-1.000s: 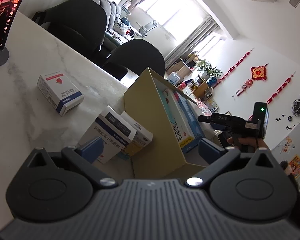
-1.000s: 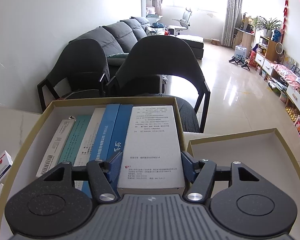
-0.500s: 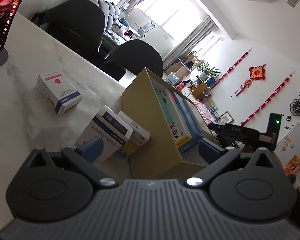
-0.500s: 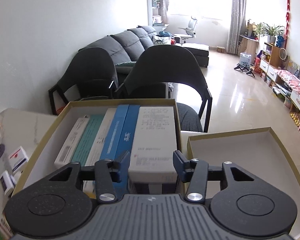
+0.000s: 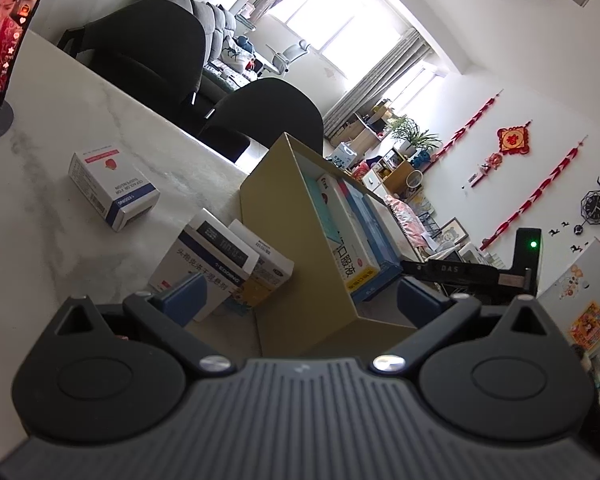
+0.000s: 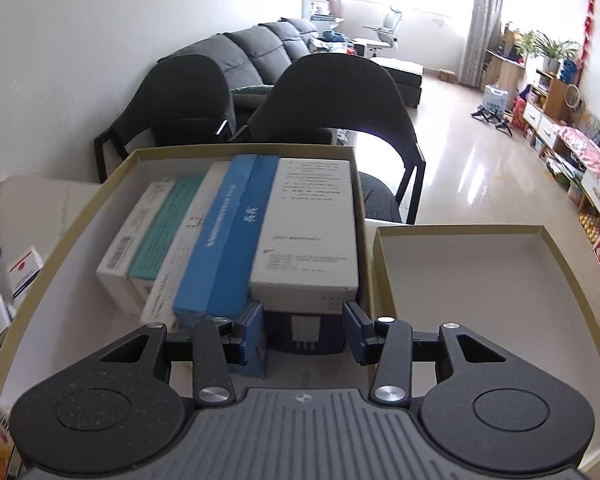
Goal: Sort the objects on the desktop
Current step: 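Lower the white box into the beige box beside the blue boxes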
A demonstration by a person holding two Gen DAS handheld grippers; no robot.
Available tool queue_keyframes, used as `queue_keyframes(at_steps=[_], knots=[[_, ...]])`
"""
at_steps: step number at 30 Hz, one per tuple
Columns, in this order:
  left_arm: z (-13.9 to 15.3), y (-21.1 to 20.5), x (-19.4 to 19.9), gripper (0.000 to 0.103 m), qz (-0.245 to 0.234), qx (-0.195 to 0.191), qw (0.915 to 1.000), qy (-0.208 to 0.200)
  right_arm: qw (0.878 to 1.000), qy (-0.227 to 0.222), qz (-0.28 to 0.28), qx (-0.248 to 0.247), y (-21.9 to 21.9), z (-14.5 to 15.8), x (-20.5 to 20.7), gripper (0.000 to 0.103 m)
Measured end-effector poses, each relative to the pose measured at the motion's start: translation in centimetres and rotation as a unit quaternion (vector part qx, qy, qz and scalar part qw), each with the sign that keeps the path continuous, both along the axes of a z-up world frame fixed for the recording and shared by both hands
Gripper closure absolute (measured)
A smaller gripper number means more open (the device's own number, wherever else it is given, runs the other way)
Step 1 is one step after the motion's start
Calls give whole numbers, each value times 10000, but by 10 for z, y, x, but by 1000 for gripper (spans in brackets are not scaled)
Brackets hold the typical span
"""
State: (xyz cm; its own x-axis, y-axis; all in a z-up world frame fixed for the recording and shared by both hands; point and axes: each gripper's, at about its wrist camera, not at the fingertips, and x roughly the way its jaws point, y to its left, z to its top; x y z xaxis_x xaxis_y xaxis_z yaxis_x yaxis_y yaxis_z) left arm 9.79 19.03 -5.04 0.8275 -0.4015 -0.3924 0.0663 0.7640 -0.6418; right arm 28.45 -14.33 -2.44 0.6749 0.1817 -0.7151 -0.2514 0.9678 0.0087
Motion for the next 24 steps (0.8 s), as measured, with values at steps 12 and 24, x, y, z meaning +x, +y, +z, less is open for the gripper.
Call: queue_keyframes(at_steps=[12, 24], knots=[[2, 6, 0, 0, 147, 62, 9999, 44, 9999, -54, -36, 135, 2, -5, 19, 55], [5, 14, -12, 0, 264, 155, 9995, 55, 9982, -195, -130, 554, -11, 3, 1, 40]])
